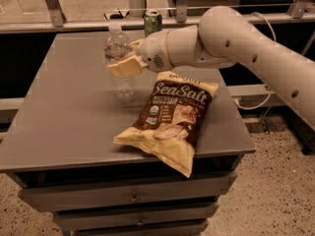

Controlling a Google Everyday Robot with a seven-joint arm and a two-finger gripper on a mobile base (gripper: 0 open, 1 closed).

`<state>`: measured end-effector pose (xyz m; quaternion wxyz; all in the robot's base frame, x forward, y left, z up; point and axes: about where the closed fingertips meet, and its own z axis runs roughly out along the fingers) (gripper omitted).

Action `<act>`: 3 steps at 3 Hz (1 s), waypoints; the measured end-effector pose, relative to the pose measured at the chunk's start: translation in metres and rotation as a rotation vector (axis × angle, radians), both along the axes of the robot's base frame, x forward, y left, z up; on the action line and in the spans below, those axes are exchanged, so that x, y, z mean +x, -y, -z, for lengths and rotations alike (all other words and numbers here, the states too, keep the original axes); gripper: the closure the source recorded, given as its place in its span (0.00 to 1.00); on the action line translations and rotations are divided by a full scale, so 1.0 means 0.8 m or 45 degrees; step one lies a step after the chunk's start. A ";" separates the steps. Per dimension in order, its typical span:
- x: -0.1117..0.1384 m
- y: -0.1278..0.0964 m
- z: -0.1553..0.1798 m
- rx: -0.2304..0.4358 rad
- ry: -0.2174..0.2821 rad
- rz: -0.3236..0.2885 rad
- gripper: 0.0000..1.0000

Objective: Move water bottle near brown chip bag

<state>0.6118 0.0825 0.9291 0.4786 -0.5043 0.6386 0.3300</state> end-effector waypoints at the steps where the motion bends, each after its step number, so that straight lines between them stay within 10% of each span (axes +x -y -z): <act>1: -0.001 0.029 0.017 -0.005 -0.031 0.033 1.00; 3: -0.001 0.066 0.025 -0.007 -0.046 0.088 1.00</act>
Offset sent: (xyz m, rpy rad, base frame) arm 0.0014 -0.0733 -0.0238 -0.0090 0.0400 -0.1006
